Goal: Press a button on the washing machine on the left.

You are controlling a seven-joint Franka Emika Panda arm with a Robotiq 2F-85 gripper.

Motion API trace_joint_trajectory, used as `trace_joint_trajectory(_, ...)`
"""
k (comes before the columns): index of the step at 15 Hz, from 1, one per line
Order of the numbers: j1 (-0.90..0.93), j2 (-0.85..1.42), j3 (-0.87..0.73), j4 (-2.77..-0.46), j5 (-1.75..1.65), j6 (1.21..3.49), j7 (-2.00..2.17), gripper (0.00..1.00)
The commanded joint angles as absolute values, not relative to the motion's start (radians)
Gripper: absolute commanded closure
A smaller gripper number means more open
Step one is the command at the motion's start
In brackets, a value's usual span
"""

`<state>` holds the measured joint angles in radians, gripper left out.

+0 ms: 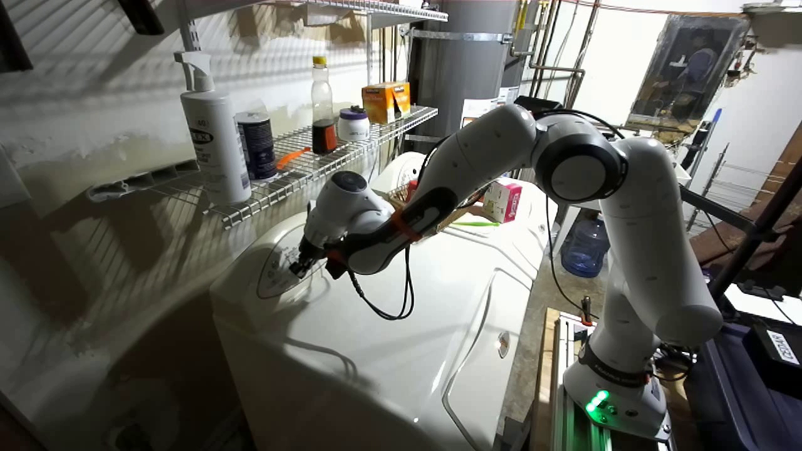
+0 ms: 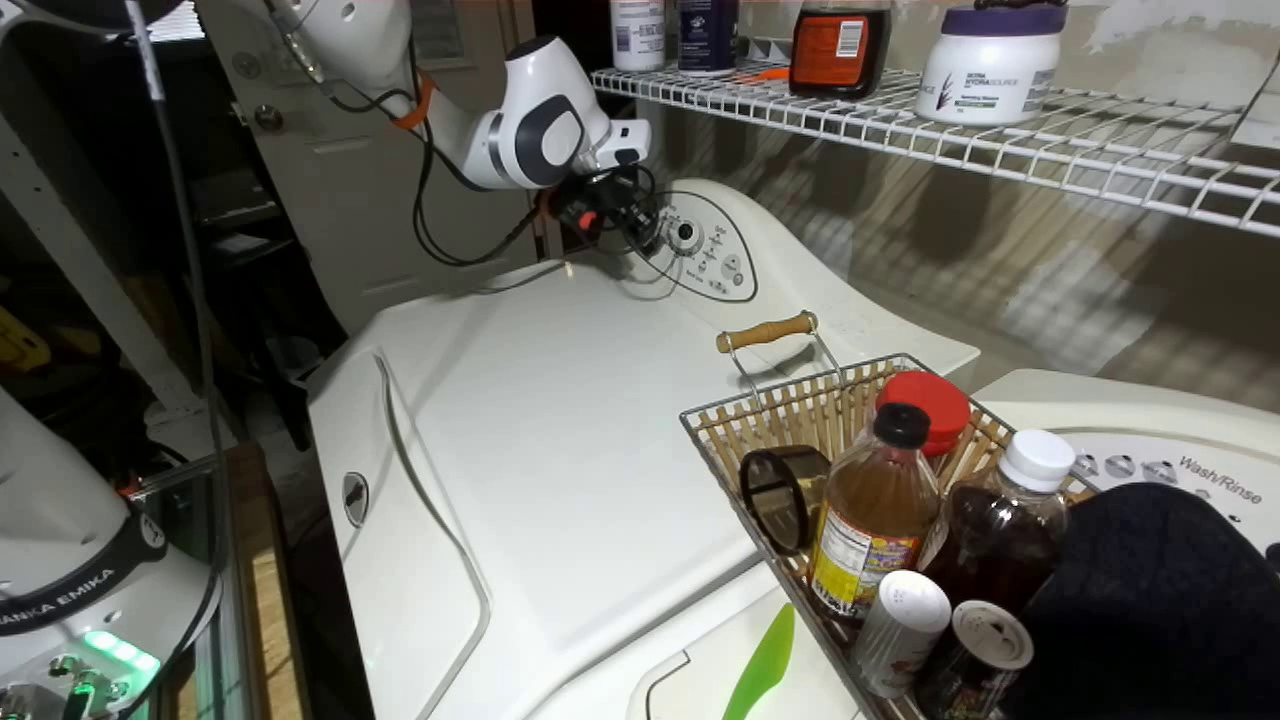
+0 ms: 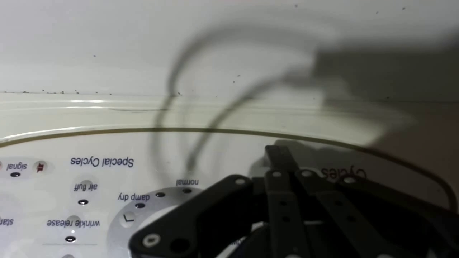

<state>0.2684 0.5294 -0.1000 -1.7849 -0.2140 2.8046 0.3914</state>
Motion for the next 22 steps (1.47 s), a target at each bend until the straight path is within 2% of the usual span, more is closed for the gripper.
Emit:
trace_joint_trajectory(1, 0.268, 0.560, -0.097, -1.738, -0.184, 2.794, 0.377, 1.00)
trace_joint_trajectory(9, 0.260, 0.587, -0.093, -1.702, -0.181, 2.775, 0.365, 1.00)
trace_joint_trajectory(17, 0.236, 0.735, -0.066, -1.450, -0.182, 2.589, 0.334, 1.00)
trace_joint_trajectory(22, 0.242, 0.585, -0.046, -1.629, -0.180, 2.640, 0.349, 1.00)
